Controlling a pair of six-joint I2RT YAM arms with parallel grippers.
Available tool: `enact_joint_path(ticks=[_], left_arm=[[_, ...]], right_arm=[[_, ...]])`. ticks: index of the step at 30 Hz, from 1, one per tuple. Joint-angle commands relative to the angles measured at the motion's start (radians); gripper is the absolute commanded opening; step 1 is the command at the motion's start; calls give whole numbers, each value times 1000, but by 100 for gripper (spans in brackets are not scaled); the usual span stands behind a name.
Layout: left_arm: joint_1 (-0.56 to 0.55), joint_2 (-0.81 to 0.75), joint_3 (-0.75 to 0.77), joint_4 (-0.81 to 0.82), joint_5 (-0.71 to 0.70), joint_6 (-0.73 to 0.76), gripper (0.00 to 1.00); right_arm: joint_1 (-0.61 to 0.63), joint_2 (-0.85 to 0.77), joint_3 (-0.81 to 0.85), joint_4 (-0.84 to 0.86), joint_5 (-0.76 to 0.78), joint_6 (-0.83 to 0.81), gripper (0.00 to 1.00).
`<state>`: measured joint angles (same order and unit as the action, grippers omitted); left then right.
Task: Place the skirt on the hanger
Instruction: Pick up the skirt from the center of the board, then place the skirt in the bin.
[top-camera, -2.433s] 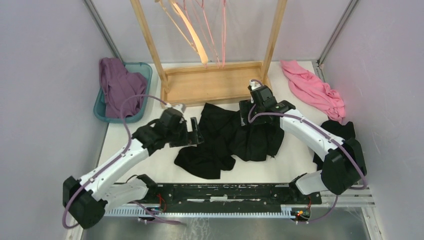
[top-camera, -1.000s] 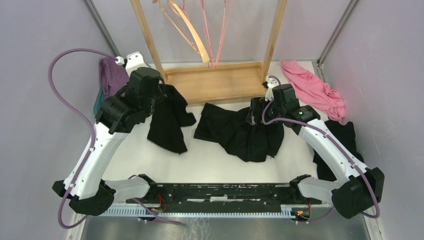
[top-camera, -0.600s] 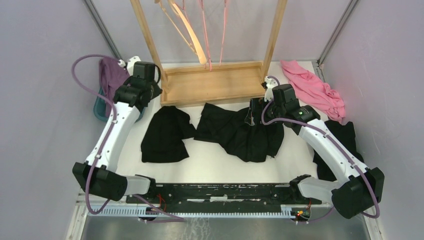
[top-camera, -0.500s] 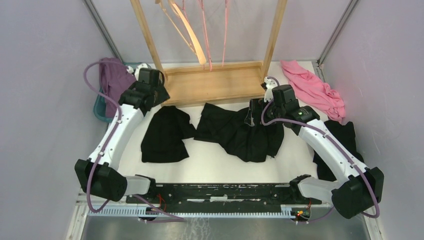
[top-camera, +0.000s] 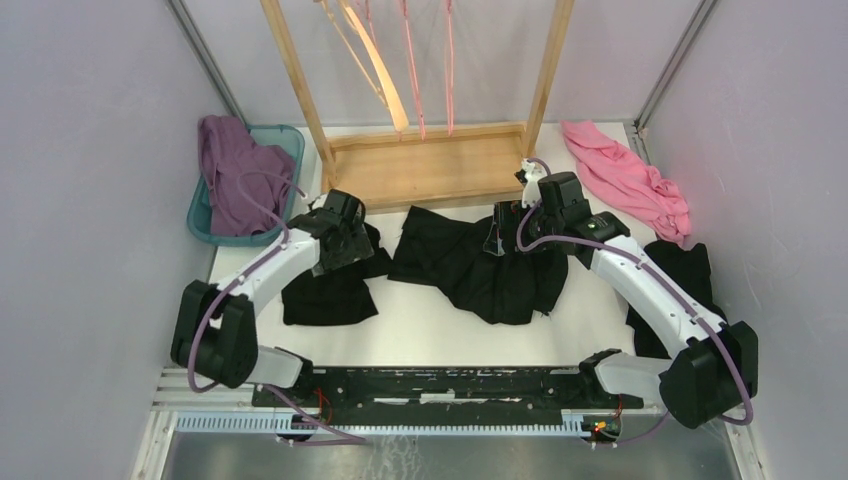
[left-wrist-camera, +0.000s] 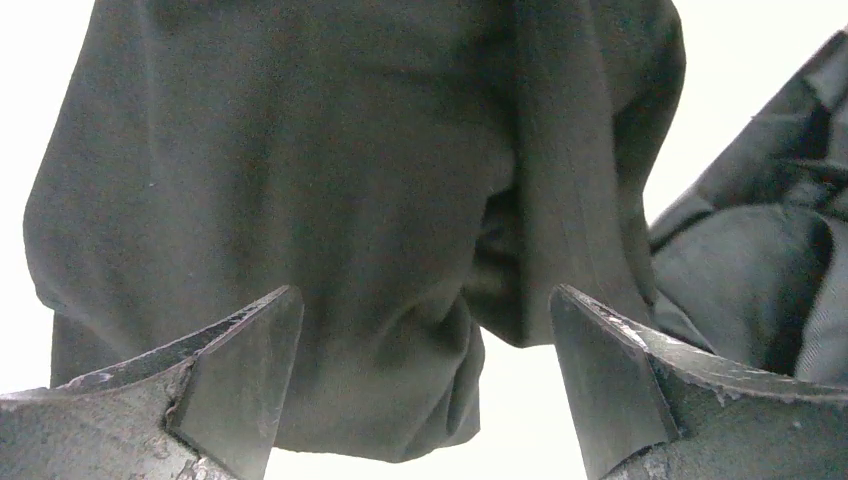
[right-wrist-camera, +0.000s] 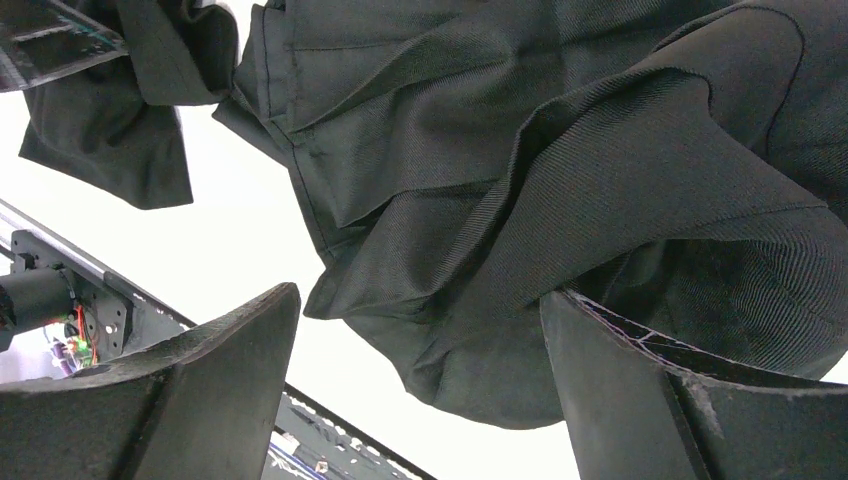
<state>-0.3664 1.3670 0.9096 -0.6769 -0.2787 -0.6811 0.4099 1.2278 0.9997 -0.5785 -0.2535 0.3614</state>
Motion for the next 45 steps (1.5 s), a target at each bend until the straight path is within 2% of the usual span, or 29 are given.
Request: enact_joint_path(ticks=[1, 4, 5, 6, 8, 9, 10, 16, 18, 22, 27, 31, 32, 33, 35, 41, 45], left_arm=[[-1, 101, 0, 71, -88, -83, 99], [2, 184, 2, 120, -99, -83, 99], [1, 209, 9, 137, -99, -75, 89], [7, 214, 14, 152, -96, -64, 76], [34, 187, 23, 179, -53, -33, 23], [46, 167, 43, 157, -59, -24, 4], [49, 144, 83, 120, -87, -13, 3], [55, 46, 465, -142, -363, 70, 3], [71, 50, 580, -189, -453, 96, 3], [162, 85, 748, -223, -543, 165, 3], [348, 106, 760, -166, -545, 217, 3], [443, 108, 660, -99, -529, 231, 4], [465, 111, 629, -77, -492, 235, 17], [480, 121, 606, -67, -451, 234, 36], [492, 150, 596, -87, -400, 228, 50], [487, 64, 562, -101, -235, 230, 63], [484, -26, 573, -145, -111, 254, 65]], right_arm=[[-5, -17, -3, 41, -11, -5, 95], [-4, -22, -1, 35, -11, -8, 95], [-3, -24, -1, 31, -10, -9, 95], [-4, -29, 1, 26, -10, -14, 95], [-5, -42, 3, 15, -4, -20, 95], [-4, -47, 6, 8, 4, -25, 95], [-4, -50, 9, 3, 6, -30, 95], [-6, -46, 28, -5, 7, -33, 95], [-6, -40, 38, -9, -1, -33, 95], [-6, -51, 53, -31, 2, -36, 95], [-6, -60, 58, -45, 9, -35, 95], [-5, -58, 55, -44, 13, -32, 95], [-6, -54, 55, -46, 17, -32, 95], [-6, -53, 55, -45, 20, -32, 95], [-5, -47, 57, -48, 34, -30, 96], [-8, -21, 59, -46, 91, -20, 96], [-31, -11, 73, -59, 233, 0, 98]])
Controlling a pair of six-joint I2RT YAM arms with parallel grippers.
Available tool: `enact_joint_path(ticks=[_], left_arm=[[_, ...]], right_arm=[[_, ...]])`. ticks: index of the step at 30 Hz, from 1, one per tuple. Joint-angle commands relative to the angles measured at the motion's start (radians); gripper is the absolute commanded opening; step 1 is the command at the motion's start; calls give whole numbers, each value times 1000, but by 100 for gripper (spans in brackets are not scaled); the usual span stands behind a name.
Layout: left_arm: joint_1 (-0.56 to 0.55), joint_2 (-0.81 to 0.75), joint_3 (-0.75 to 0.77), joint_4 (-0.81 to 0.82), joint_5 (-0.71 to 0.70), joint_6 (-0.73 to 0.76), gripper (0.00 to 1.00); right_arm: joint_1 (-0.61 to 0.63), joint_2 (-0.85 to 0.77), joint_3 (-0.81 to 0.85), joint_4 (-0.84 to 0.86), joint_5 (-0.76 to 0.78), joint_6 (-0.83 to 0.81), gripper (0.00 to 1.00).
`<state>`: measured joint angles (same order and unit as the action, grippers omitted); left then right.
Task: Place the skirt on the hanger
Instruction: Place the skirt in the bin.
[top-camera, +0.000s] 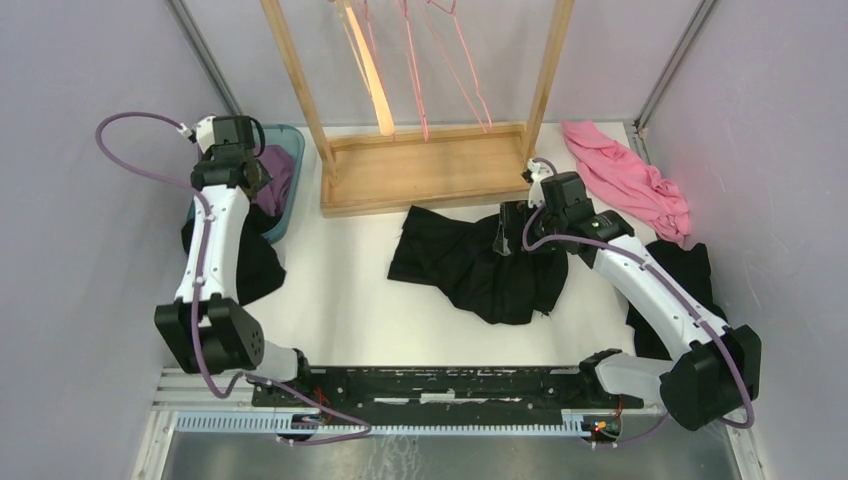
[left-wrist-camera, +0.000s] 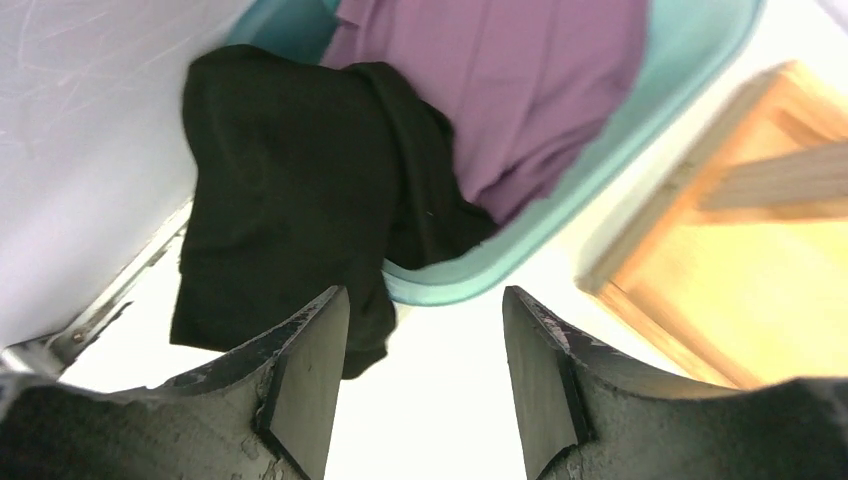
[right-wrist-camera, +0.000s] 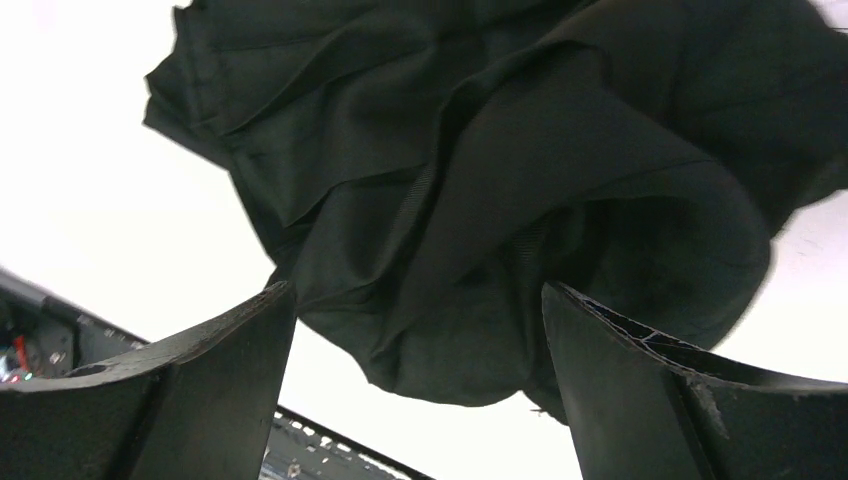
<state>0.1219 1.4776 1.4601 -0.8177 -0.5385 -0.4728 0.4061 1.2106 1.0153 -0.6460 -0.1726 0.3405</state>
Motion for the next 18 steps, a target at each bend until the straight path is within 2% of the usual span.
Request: enact_joint_path(ticks=[1, 4, 8, 13, 18], left_arm=[[-9, -162, 9, -7, 195, 45, 65], [-66, -255, -60, -11, 294, 37, 65], [-303, -337, -166, -20, 280, -10, 65], [-622, -371, -278, -11, 233, -144, 64], [-897, -301, -306, 15, 130, -246, 64]], right_arm=[[-45, 4, 55, 12, 176, 30, 99], [-129, -7, 23, 33, 179, 91, 99], [-239, -70, -71, 94, 201, 152, 99], [-380, -129, -173, 171, 165, 228, 99], [-478, -53, -227, 263, 159, 279, 97]])
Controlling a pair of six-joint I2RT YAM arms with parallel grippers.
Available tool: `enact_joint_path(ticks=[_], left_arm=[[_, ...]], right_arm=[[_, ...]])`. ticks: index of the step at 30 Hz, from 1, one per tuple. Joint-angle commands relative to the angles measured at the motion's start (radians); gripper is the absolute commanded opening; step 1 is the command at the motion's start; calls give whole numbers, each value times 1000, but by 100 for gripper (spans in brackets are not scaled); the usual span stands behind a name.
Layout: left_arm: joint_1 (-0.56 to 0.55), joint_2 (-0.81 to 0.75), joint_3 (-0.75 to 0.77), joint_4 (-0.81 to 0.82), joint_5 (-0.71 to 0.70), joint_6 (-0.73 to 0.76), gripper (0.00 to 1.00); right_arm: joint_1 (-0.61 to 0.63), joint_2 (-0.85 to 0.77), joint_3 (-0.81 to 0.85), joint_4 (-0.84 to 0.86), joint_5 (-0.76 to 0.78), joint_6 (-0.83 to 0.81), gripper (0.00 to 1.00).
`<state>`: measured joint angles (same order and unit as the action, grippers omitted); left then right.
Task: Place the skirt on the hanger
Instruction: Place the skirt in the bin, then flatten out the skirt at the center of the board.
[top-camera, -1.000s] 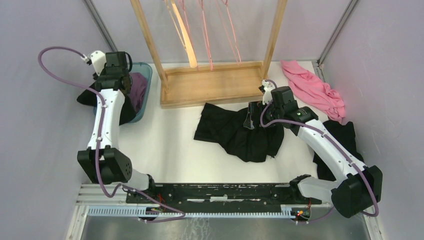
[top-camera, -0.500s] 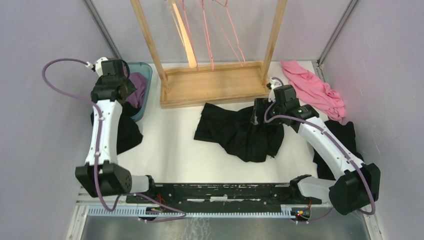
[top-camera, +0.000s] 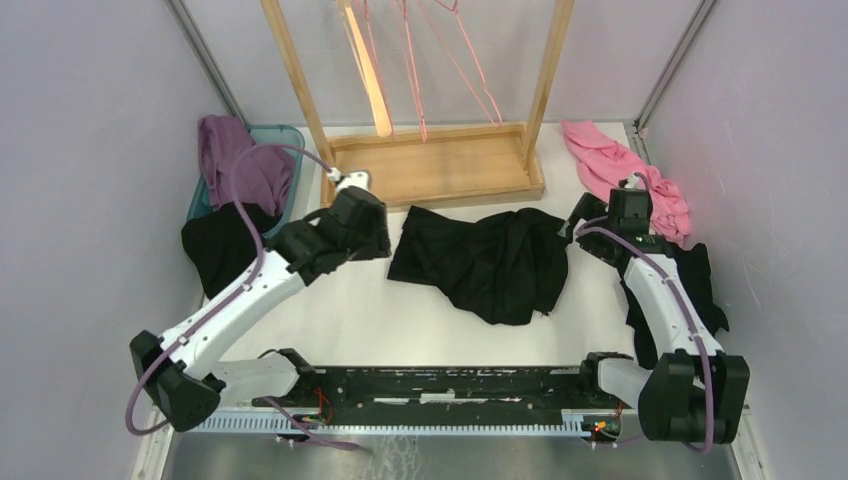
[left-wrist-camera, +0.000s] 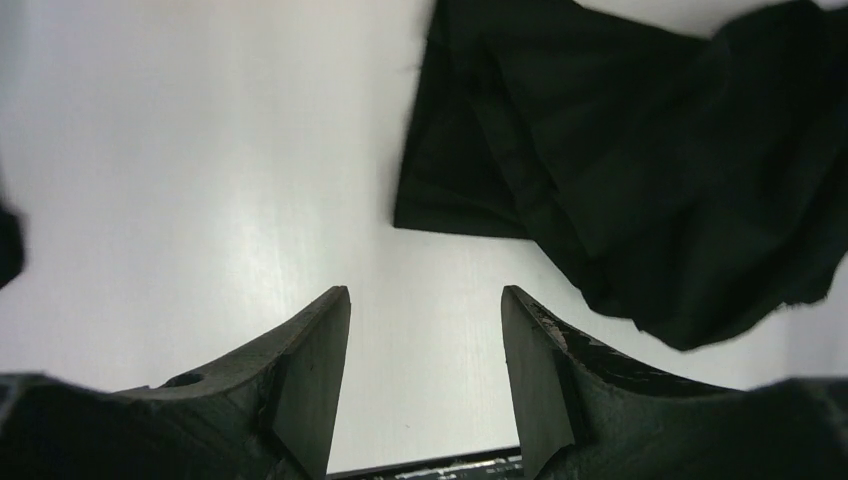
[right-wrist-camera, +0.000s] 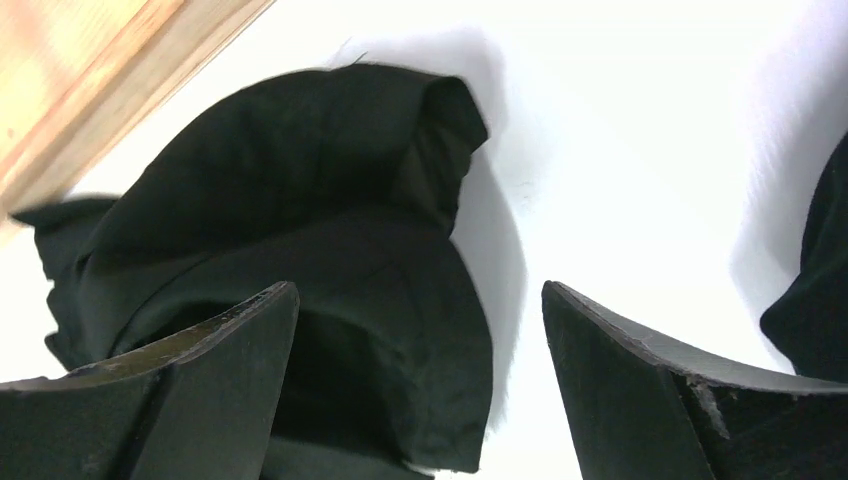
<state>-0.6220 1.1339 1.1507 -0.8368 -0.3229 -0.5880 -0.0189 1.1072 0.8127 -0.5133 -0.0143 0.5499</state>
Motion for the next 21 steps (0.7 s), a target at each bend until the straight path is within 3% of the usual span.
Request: enact_joint_path(ticks=[1, 6, 10, 17, 21], left_arm=[[-214, 66, 4, 57, -83, -141, 64], [-432, 258, 87, 109, -178, -193, 64], [-450, 460, 176, 144, -227, -173, 66], [-525, 670, 401, 213, -169, -124, 67], [-531, 789, 522, 203, -109, -115, 69]], right_arm=[[-60, 82, -24, 160, -9, 77, 96], [-74, 248, 16, 257, -18, 116, 94], [-76, 342, 57, 307, -43, 148, 92], [-79, 462, 135, 310, 5, 126, 91], [-80, 529, 148, 339, 0, 124, 84]])
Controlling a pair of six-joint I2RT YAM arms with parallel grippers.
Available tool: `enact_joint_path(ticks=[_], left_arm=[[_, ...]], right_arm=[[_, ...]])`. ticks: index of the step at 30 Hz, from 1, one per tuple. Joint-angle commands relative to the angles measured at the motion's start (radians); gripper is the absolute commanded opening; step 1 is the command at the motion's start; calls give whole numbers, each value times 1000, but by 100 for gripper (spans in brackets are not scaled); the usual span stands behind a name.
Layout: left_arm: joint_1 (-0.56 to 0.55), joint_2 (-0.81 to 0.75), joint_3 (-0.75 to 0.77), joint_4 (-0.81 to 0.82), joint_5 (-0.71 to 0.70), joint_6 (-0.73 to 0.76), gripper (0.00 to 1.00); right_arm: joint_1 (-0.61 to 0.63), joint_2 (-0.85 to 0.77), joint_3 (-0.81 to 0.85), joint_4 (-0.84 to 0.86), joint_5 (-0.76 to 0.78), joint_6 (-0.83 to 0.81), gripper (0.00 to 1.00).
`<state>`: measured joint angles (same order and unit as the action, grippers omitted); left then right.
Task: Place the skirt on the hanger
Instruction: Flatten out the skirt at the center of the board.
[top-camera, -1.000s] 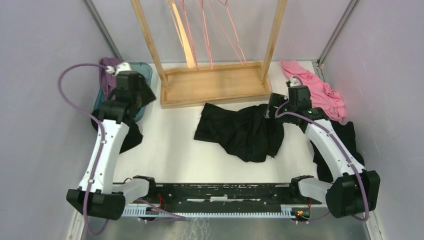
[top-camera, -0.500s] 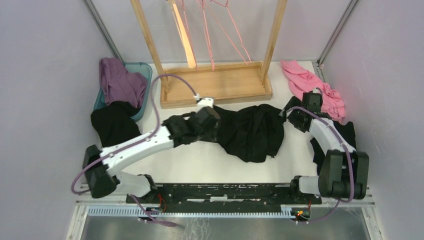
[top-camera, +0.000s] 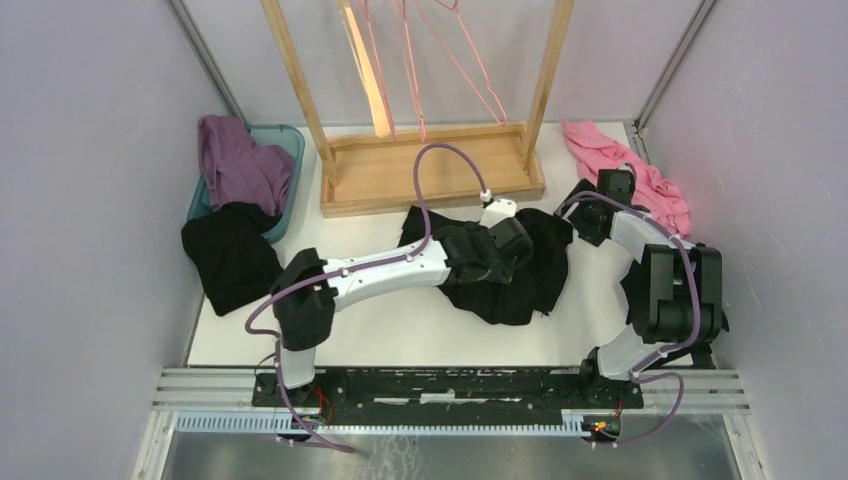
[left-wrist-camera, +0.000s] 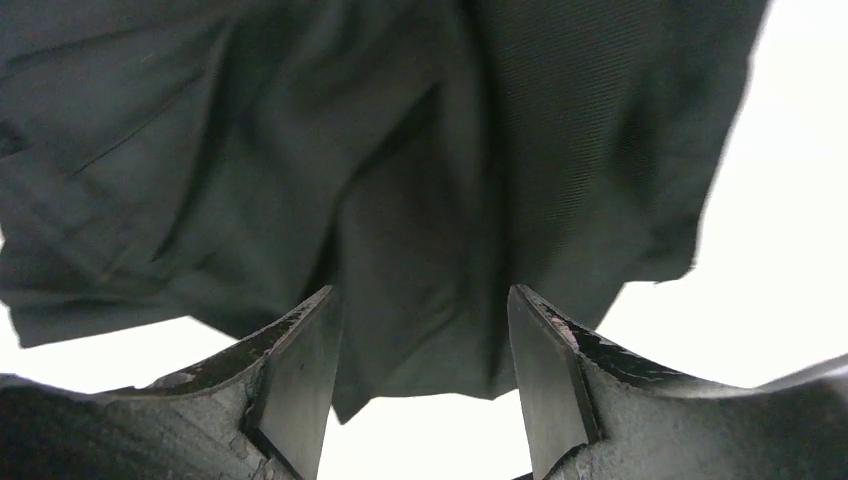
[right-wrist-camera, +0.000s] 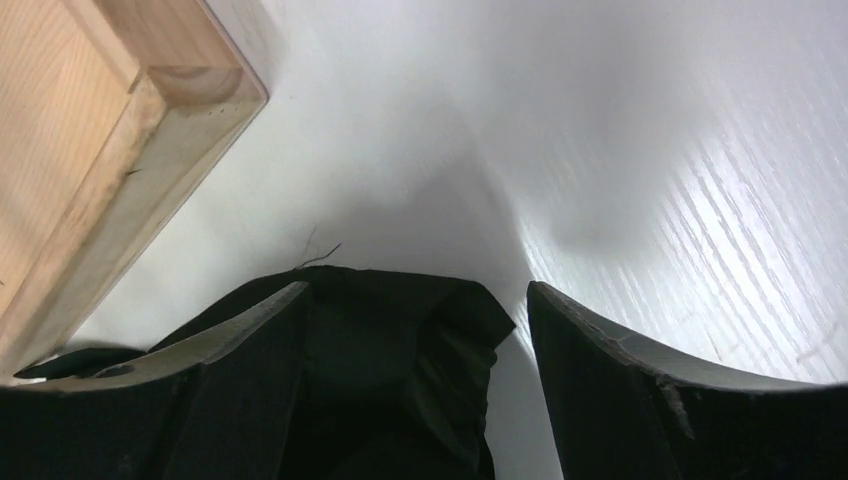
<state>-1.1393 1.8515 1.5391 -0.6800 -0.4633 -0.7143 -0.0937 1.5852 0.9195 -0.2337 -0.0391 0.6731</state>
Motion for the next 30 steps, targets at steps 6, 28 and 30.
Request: enact_joint_path(ticks=[6, 28, 30], left_arm=[[-17, 192, 197, 85, 119, 9, 72], [87, -491, -172, -195, -229, 7, 3], [102, -554, -179, -234, -260, 5, 3]], right_arm=[[-18, 92, 10, 117, -19, -4, 74], [-17, -228, 27, -70, -130, -99, 14], [-17, -259, 54, -120, -155, -125, 19]])
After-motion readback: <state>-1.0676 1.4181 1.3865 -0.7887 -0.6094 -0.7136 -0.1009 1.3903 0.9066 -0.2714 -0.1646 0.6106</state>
